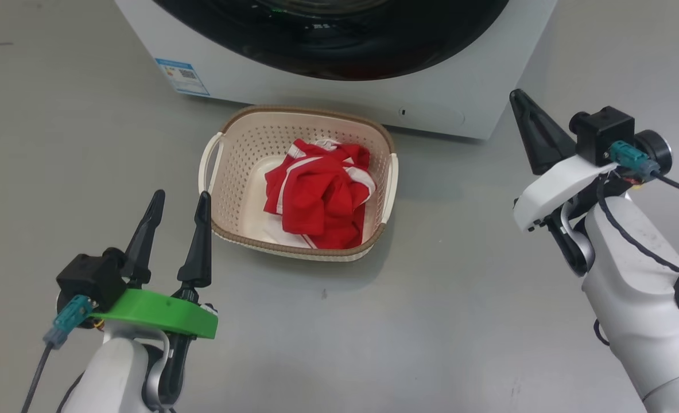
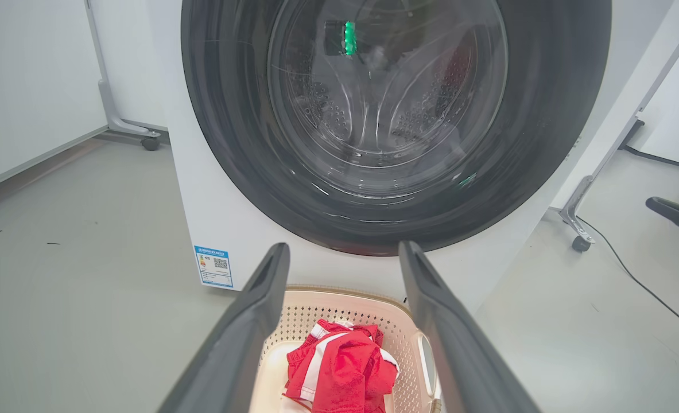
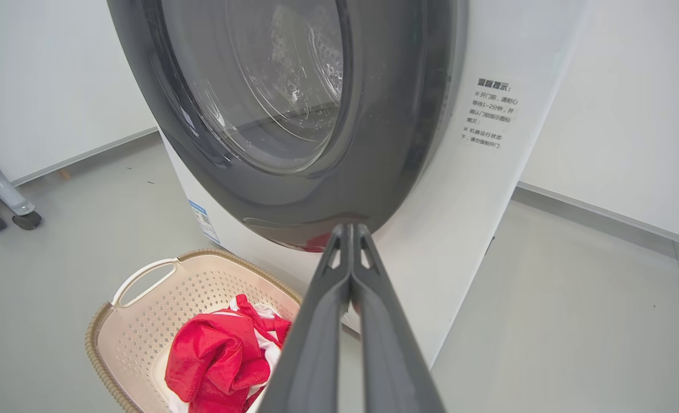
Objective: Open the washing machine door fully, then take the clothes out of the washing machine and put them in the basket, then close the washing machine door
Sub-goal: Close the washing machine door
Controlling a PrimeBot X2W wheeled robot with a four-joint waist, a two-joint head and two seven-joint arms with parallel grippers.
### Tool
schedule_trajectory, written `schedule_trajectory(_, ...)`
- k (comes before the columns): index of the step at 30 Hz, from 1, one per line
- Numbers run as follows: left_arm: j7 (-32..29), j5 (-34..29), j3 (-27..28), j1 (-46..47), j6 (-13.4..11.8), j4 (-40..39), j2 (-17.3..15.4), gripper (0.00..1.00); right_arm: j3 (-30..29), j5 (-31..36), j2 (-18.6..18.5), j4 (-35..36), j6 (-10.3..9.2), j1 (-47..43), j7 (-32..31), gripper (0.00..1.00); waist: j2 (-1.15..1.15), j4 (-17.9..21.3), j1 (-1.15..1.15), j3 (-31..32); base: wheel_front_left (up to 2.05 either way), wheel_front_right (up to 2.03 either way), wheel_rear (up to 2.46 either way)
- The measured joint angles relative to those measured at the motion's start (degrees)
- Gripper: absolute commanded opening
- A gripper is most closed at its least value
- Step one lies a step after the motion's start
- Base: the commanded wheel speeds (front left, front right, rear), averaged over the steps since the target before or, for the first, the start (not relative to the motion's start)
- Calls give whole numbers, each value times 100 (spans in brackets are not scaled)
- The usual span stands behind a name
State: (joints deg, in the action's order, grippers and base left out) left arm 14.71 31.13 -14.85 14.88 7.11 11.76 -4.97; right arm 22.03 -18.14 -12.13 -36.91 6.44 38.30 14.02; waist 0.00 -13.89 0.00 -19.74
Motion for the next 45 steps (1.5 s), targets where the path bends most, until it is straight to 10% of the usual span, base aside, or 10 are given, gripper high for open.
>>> schedule_trajectory(33, 0, -304, 223, -1268, 1, 135, -49, 100, -1121, -313, 308, 1875, -510, -2994, 43, 0, 0, 1755, 0, 1853, 0, 0, 0)
schedule_trajectory(34, -1, -292, 243, -1276, 1, 162, -14, 100, -1143, -339, 314, 1908, -511, -3067, 43, 28, 0, 1768, 0, 1865, 0, 0, 0)
schedule_trajectory(35, -1, -290, 264, -1284, 1, 192, 16, 100, -1171, -355, 319, 1950, -517, -3141, 43, 97, 0, 1777, 0, 1873, 0, 0, 0)
schedule_trajectory(45, -1, -302, 552, -1321, 0, 178, 68, 100, -1222, -333, 366, 2347, -560, -3489, 43, 100, 0, 1762, -1, 1872, 0, 0, 0)
